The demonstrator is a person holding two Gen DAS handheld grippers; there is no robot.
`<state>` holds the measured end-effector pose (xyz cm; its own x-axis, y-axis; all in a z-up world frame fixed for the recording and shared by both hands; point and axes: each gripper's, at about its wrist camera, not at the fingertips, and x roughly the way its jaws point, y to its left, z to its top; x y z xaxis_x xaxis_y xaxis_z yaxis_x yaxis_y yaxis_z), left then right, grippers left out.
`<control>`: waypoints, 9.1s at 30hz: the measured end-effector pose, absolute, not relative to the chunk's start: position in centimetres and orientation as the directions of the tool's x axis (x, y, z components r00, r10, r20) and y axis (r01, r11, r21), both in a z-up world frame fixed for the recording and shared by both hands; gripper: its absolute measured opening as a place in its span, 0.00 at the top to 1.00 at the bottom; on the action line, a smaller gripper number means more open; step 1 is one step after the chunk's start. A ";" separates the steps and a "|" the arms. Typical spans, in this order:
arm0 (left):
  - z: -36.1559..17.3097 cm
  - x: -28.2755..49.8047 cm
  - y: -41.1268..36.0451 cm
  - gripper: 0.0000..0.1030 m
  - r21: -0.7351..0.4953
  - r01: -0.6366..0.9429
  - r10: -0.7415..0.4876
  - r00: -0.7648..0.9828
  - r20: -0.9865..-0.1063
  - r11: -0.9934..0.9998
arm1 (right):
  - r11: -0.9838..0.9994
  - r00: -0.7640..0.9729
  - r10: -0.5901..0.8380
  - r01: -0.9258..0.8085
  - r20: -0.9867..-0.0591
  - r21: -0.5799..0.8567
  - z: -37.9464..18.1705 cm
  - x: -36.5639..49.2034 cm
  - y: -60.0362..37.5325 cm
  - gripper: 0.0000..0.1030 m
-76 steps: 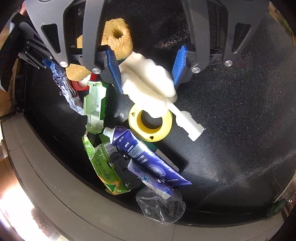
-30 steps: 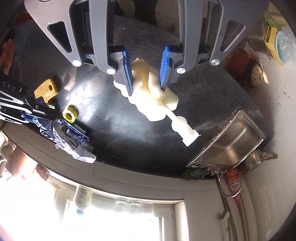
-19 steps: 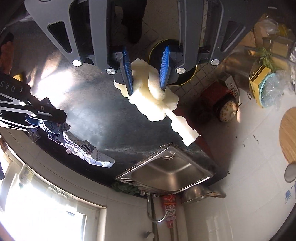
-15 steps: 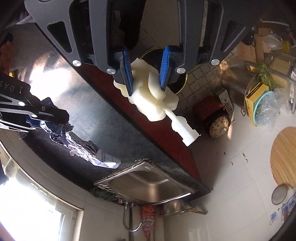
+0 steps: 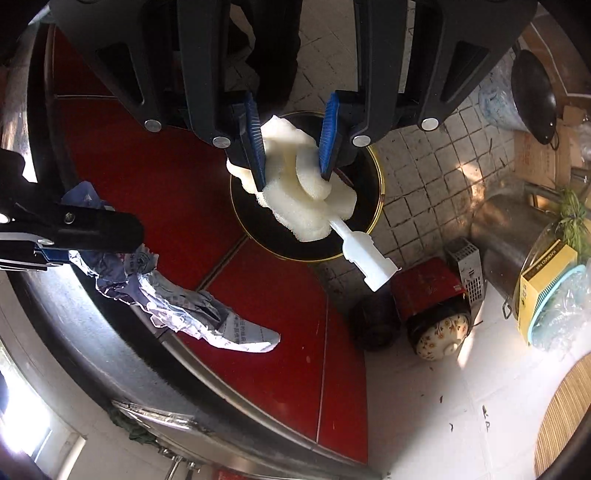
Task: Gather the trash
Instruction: 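Carry both items over the black bin and open both tools to drop them, then return both tools to the countertop trash, then grasp the yellow tape ring with the left tool while the right tool grasps the green plastic tray, then carry both items to the black bin and open both tools to drop them, then return both tools to the countertop trash, then grasp the yellow sponge with the left tool while the right tool grasps the red lid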
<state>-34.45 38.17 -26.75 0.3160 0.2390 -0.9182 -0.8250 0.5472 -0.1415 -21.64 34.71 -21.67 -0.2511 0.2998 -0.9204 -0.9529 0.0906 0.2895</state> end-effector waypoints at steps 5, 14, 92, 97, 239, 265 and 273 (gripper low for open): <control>-29.5 -34.7 39.7 0.74 -0.190 -0.823 0.188 0.335 -0.923 0.535 | 0.106 -0.249 0.254 -0.954 -0.935 0.282 -23.9 -21.8 36.3 0.77; -30.3 -35.1 41.0 0.19 -0.196 -0.836 0.197 0.336 -0.921 0.513 | 0.126 -0.229 0.276 -0.954 -0.934 0.271 -24.1 -21.8 37.9 0.31; -17.0 9.8 -2.4 0.06 -0.017 0.205 -0.125 0.529 -0.839 0.979 | 0.946 0.377 0.236 -0.299 -0.895 0.124 -13.5 16.0 -18.4 0.09; -19.3 12.8 -2.3 0.07 -0.033 0.198 -0.129 0.498 -0.858 0.980 | 0.941 0.302 0.216 -0.318 -0.928 0.116 -17.1 19.1 -17.3 0.12; -7.5 -7.6 20.3 0.06 -0.111 -0.209 0.046 0.625 -0.780 0.972 | 0.790 0.446 0.434 -0.606 -0.783 0.093 -1.4 2.8 -0.1 0.08; -8.9 0.8 -7.9 0.06 0.035 0.455 -0.253 0.555 -0.792 0.890 | 0.964 0.558 0.253 -0.210 -0.790 0.160 -3.1 4.4 -25.8 0.08; -13.9 3.2 -10.5 0.06 0.041 0.517 -0.284 0.533 -0.797 0.855 | 0.958 0.466 0.263 -0.232 -0.845 0.171 -8.2 6.9 -27.9 0.08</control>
<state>3.21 -10.53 -13.91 0.5334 -0.2842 -0.7967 0.5166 0.8553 0.0408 6.94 -27.90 -8.15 0.4659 0.2634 -0.8447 -0.2321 0.9576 0.1706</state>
